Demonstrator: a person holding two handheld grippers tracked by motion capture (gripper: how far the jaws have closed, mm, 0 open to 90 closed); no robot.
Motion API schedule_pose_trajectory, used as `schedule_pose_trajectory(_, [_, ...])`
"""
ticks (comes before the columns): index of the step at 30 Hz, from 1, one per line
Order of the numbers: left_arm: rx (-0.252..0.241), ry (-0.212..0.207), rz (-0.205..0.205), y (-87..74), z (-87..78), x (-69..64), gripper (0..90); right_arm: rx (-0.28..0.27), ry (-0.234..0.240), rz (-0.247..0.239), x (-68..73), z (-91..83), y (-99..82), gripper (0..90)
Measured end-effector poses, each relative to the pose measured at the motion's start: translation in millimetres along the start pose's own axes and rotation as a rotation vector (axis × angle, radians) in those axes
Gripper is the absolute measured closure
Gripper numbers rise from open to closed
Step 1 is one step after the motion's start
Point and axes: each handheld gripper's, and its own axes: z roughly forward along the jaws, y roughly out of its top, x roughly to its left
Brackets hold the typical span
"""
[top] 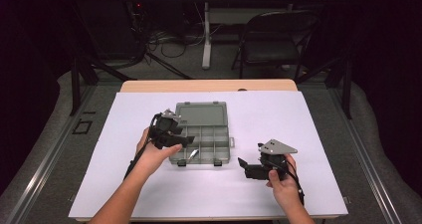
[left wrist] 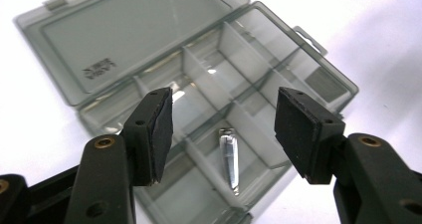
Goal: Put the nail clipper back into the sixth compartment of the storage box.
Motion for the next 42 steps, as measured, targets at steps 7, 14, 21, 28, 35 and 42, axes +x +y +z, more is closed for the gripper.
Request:
schedule_pose_trajectory(7, [0.014,0.031,-0.027,-11.9,-1.0,15.6,40.3,0.003,-0.003,0.006,-0.2,0.1,-0.2,14.1])
schedule_pose_trajectory(14, [0.055,0.054,-0.047,-27.0,5.8,26.4,40.4,-0.001,-0.003,0.005,0.6,1.2,-0.5,14.1])
schedule_pose_trajectory(21, [0.096,0.055,-0.062,-35.7,14.1,32.8,41.5,0.001,-0.001,0.004,0.4,1.6,-0.7,14.1])
schedule_pose_trajectory(28, [0.125,0.045,-0.066,-40.4,24.4,31.8,44.2,0.001,-0.001,0.007,0.5,1.5,-0.7,14.2])
schedule_pose_trajectory(35, [0.138,0.077,-0.072,-43.0,29.9,33.1,47.5,0.002,-0.001,0.003,0.1,1.6,-0.9,14.2])
schedule_pose_trajectory(42, [0.145,0.080,-0.102,-49.2,37.4,35.9,53.1,0.006,0.001,0.002,0.1,1.6,-0.9,14.1])
